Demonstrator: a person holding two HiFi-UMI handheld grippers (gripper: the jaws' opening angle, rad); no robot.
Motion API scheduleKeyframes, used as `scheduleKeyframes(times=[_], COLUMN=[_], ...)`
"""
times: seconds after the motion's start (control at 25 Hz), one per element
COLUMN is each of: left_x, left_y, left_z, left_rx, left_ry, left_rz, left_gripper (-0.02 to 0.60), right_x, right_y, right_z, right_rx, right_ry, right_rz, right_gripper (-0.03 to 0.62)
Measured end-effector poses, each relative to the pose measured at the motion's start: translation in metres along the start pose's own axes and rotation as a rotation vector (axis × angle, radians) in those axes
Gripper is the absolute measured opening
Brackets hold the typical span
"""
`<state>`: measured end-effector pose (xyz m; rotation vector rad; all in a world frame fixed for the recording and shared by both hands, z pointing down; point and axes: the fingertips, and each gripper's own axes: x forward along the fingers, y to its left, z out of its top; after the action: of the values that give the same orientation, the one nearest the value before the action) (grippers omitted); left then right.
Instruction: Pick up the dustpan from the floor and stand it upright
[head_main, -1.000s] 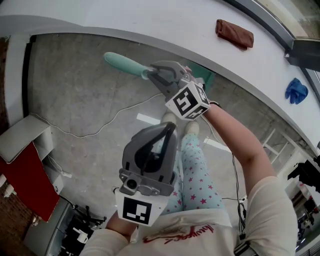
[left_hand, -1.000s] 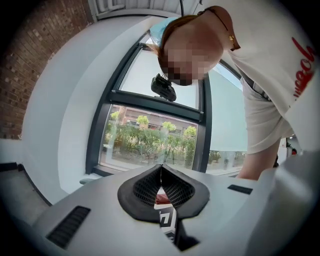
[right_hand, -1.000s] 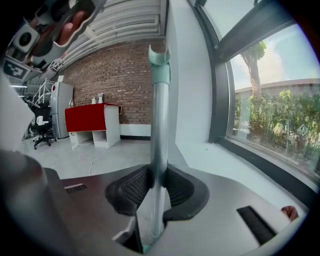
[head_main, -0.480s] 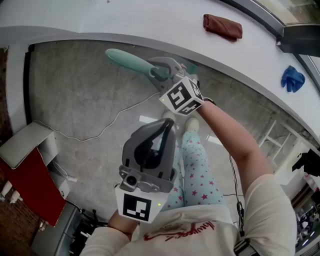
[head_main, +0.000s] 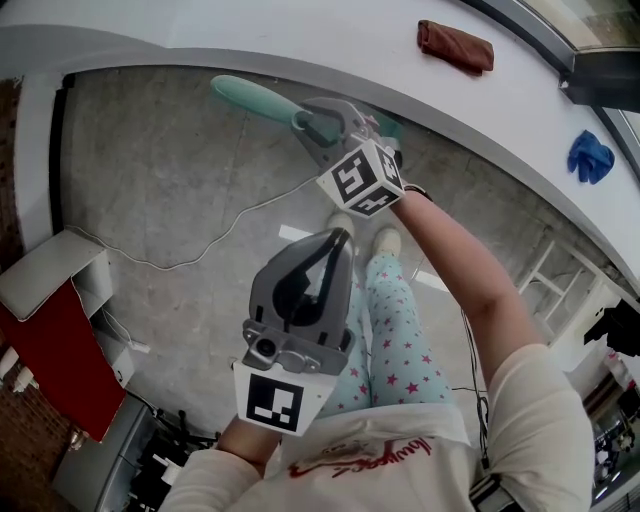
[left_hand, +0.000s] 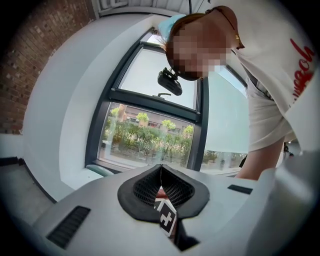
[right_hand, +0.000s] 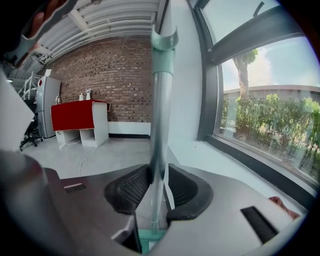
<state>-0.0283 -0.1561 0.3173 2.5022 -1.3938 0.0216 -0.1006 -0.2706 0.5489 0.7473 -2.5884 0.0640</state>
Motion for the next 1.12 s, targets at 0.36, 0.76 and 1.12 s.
scheduleKeyframes(times=[0.36, 0.76, 1.12], left_x=[-0.016, -0.009, 0.008], left_y=[0.01, 0.0, -0.027], left_z=[0.014, 0.071, 0.137], left_rx=[0.034, 0.098, 0.151], left_ry=[0.003, -0.029, -0.086], left_rz=[0.032, 0.018, -0.037], left_gripper=[0.02, 0.02, 0.02], right_x=[-0.039, -0.183, -0.3], right_y=[0.001, -0.017, -0.048], right_z=[0.006, 0.17, 0.253], right_rx=[0.027, 0.156, 0.241], right_ry=[0.011, -0.311, -0.401], right_rz=[-0.033, -0.185, -0.406], right_gripper=[0.127, 0.124, 0.064])
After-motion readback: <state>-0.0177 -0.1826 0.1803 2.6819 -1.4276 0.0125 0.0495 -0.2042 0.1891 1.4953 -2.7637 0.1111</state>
